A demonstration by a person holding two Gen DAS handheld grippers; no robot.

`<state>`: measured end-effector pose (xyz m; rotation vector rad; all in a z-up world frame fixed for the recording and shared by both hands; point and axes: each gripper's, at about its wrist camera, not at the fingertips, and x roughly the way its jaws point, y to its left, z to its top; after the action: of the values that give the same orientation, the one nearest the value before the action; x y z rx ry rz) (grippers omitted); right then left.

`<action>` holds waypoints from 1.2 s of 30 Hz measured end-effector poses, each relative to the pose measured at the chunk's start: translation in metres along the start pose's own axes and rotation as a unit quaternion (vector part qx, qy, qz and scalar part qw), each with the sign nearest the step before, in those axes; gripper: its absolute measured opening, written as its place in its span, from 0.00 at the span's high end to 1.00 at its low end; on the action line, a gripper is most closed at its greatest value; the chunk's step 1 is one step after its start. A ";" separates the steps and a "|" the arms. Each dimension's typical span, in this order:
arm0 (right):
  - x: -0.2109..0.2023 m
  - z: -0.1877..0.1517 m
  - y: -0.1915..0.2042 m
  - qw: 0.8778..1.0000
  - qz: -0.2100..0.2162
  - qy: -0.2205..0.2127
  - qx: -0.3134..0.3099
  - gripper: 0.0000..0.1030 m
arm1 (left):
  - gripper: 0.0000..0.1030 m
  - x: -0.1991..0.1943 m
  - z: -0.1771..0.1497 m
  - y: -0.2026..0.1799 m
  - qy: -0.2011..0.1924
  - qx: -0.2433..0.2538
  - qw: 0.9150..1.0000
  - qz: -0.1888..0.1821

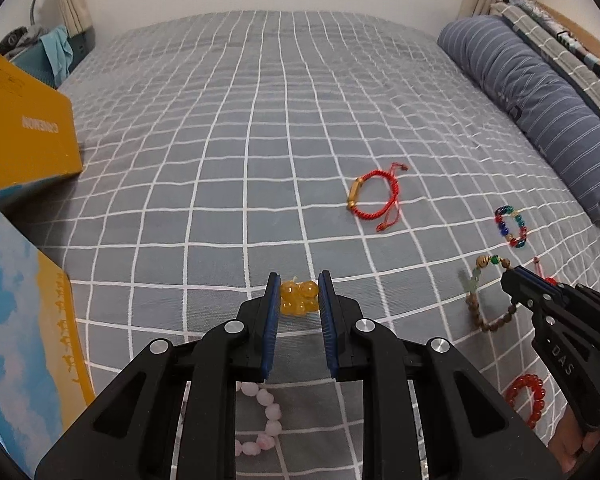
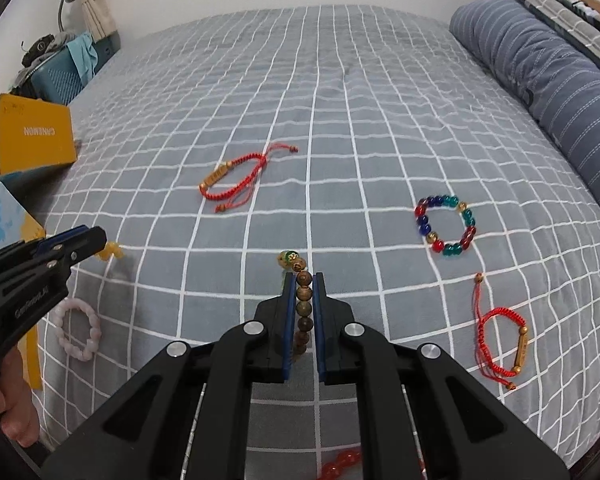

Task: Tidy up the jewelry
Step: 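Carry both bracelets into the white box and open both tools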

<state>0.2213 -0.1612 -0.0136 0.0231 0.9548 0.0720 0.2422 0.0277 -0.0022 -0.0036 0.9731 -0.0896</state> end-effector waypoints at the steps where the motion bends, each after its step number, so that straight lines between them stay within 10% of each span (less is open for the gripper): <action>1: -0.004 0.000 0.000 1.000 -0.002 -0.008 0.000 0.93 | 0.82 -0.003 -0.001 -0.001 -0.005 0.002 1.000 0.002; 23: -0.062 0.013 0.035 0.996 0.004 -0.085 -0.007 0.93 | 0.82 -0.089 -0.021 0.014 -0.081 -0.005 0.996 0.021; 36: -0.126 0.023 0.135 0.992 0.050 -0.104 -0.049 0.93 | 0.82 -0.176 -0.036 0.093 -0.113 -0.045 0.991 0.058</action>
<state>0.1605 -0.0355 0.1087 -0.0126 0.7395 0.2053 0.1205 0.1356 0.1186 -0.0401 0.7490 0.0610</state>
